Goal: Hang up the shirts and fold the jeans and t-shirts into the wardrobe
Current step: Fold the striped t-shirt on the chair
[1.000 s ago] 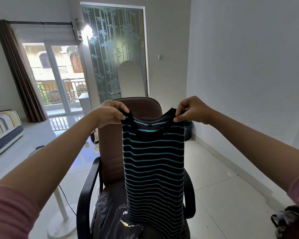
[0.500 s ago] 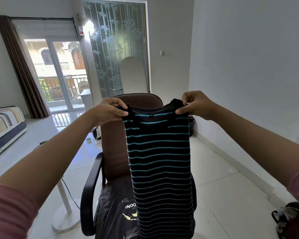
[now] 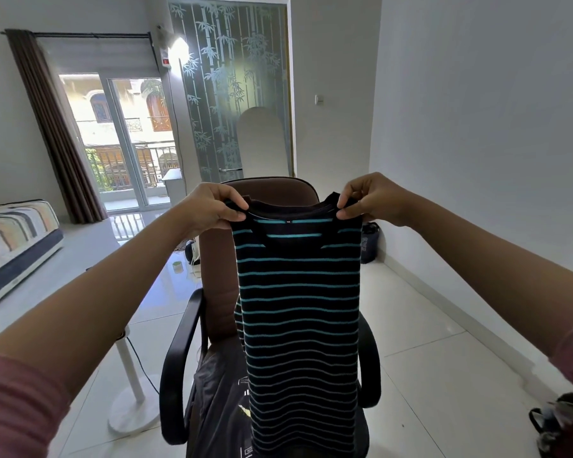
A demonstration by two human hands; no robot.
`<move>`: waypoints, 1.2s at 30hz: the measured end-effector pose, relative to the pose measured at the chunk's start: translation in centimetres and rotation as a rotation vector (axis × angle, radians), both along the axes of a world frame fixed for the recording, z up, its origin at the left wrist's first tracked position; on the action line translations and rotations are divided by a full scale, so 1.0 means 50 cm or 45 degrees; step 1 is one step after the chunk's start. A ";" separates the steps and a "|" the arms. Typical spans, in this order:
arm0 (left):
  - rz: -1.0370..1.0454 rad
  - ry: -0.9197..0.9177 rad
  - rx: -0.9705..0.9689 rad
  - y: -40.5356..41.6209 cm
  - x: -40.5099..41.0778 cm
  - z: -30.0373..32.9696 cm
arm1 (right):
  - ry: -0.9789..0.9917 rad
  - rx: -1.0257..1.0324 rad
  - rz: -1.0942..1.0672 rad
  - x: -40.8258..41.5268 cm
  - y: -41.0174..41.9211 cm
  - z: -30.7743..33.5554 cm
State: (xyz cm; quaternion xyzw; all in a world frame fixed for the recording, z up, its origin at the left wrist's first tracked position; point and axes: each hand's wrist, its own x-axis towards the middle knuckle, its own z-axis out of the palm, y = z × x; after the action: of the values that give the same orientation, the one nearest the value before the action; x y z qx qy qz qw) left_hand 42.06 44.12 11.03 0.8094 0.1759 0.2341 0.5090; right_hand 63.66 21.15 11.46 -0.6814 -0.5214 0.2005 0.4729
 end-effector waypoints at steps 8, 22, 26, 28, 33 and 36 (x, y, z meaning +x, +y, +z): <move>-0.075 0.140 0.327 -0.009 0.008 0.011 | -0.280 -0.018 -0.070 0.006 0.005 -0.011; -0.170 0.155 0.340 -0.007 0.000 0.014 | -0.542 0.261 -0.246 0.017 -0.024 -0.017; -0.204 0.260 0.383 -0.012 -0.009 0.021 | -0.726 0.131 -0.206 0.016 -0.028 -0.004; -0.165 0.371 0.428 -0.013 -0.012 0.023 | -0.814 0.027 -0.178 0.014 -0.027 0.002; -0.091 0.594 0.468 -0.019 -0.016 0.015 | -1.008 -0.260 -0.156 0.005 -0.020 0.006; -0.048 0.641 0.495 -0.026 -0.014 0.005 | -1.073 -0.345 -0.212 -0.006 -0.015 0.001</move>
State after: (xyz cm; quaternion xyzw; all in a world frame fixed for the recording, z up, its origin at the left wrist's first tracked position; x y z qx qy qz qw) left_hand 41.35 42.80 11.28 0.9272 0.2332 0.0461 0.2894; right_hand 63.35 20.42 11.51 -0.7990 -0.5809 -0.0670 0.1402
